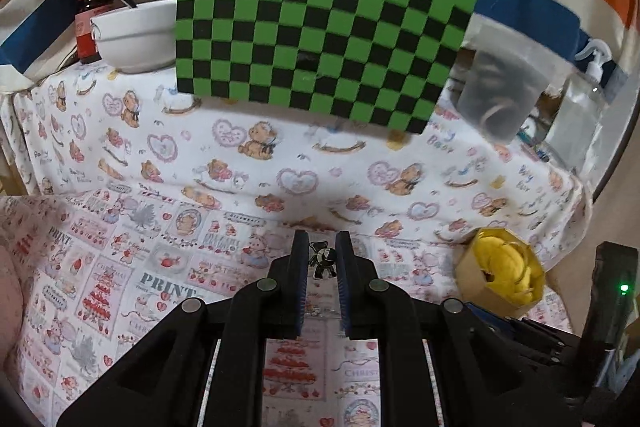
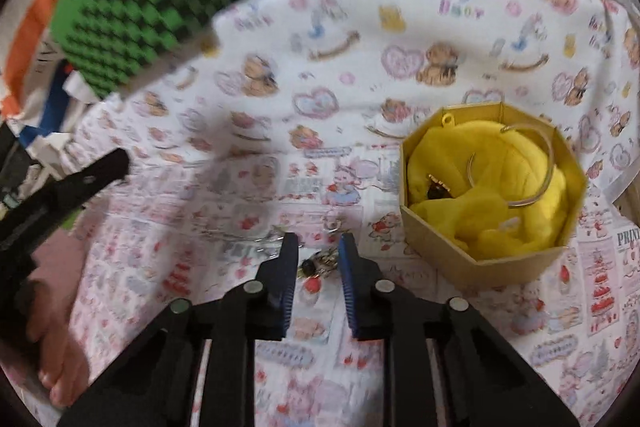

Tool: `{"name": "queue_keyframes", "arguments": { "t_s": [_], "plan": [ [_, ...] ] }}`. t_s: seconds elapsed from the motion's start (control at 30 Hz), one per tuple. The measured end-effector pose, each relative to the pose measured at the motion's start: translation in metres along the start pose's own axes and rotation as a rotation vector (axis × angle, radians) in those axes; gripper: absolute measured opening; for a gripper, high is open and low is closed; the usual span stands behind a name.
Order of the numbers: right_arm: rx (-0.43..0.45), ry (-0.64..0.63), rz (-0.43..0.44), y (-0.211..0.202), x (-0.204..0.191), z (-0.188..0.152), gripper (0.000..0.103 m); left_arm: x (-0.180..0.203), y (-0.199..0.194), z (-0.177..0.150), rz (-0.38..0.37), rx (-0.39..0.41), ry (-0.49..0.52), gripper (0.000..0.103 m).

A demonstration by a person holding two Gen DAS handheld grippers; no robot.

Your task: Organize jewelry

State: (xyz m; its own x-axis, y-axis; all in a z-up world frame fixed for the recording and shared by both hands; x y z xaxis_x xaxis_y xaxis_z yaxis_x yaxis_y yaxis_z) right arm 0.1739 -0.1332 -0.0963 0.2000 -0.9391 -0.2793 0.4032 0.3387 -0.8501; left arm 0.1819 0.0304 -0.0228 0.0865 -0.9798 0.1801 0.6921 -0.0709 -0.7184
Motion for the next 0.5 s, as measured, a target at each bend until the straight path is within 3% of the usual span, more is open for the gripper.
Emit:
{"name": "queue_keyframes", "arguments": {
  "t_s": [0.17,0.3,0.5],
  "plan": [
    [-0.014,0.016,-0.022,0.018,0.009,0.001,0.015,-0.004,0.014,-0.004,0.012,-0.022,-0.005,0.012],
    [-0.037,0.020,0.015,0.025,0.007,-0.002,0.013,-0.004,0.017,-0.007,0.015,-0.035,0.005,0.012],
    [-0.008,0.034,0.041,0.012,0.011,-0.003,0.008,-0.003,0.015,-0.007,0.021,-0.028,0.013,0.012]
  ]
}}
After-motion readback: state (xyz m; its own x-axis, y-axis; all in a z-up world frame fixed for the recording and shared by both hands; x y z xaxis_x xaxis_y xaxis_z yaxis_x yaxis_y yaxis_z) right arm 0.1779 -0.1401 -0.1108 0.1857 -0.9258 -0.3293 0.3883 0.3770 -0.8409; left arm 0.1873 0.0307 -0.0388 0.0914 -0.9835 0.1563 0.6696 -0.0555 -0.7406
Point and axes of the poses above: each gripper's, at about its wrist camera, not at the fingertips, and y roughly the way its jaws point, x to its right, z to its top, the point moved 8 cm from there along y, roughly the way its jaws point, and after that the axes turned 7 degrees about -x, right-handed, at the moved point
